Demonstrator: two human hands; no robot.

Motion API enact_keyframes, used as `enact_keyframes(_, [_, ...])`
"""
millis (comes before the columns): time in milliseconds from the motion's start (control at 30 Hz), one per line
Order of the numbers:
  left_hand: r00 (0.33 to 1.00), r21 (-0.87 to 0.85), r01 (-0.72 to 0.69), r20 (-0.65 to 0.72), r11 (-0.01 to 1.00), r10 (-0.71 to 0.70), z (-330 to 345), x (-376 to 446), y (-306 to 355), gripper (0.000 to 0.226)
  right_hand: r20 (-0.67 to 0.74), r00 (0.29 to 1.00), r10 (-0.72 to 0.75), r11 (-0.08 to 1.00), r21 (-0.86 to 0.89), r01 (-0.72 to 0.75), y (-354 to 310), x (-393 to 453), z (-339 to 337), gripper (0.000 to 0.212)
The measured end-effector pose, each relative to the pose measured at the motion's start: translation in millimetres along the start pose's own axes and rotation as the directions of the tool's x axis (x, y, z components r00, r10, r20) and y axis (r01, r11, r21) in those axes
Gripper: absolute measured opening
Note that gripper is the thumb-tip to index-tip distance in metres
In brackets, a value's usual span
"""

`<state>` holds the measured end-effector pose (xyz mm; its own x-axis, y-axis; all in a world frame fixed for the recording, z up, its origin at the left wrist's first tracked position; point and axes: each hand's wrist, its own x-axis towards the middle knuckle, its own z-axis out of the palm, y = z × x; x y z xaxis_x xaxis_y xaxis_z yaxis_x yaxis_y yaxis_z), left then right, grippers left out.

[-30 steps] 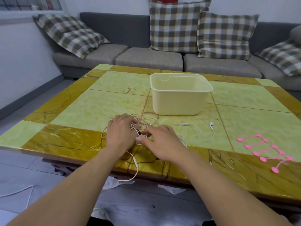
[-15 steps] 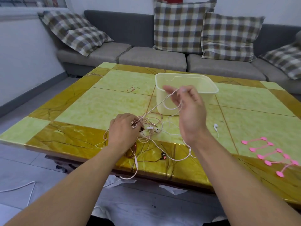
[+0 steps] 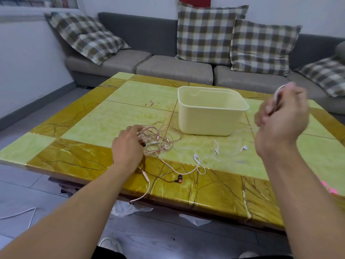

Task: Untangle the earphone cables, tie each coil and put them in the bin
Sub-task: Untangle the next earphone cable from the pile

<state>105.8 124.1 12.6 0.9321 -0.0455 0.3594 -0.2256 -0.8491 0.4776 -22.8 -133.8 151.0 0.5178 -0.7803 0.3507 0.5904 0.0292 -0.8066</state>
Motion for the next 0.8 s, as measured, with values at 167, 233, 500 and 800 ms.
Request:
enact_keyframes(167, [0.997,-0.007,-0.004,-0.078,1.000,0.004,-2,2,-7,0.056,0.215,0.937,0.276,0.747,-0.662,-0.068,62,-9,-35,0.022])
enact_keyframes(233, [0.995,-0.051,-0.043,-0.089,0.998,0.038,-4,2,0,0.063,0.260,0.881,0.396,0.602,-0.798,-0.035,72,-9,-45,0.019])
enact_keyframes(500, [0.730,-0.234,-0.370,0.525,0.899,0.437,-5,-33,52,0.040,0.247,0.563,0.789,0.057,-0.941,0.333,101,-24,-58,0.100])
enact_keyframes(800, [0.732,-0.191,-0.267,0.597,0.944,0.328,15,-36,47,0.044,0.367,0.849,0.381,0.437,-0.880,0.185,82,-17,-57,0.028])
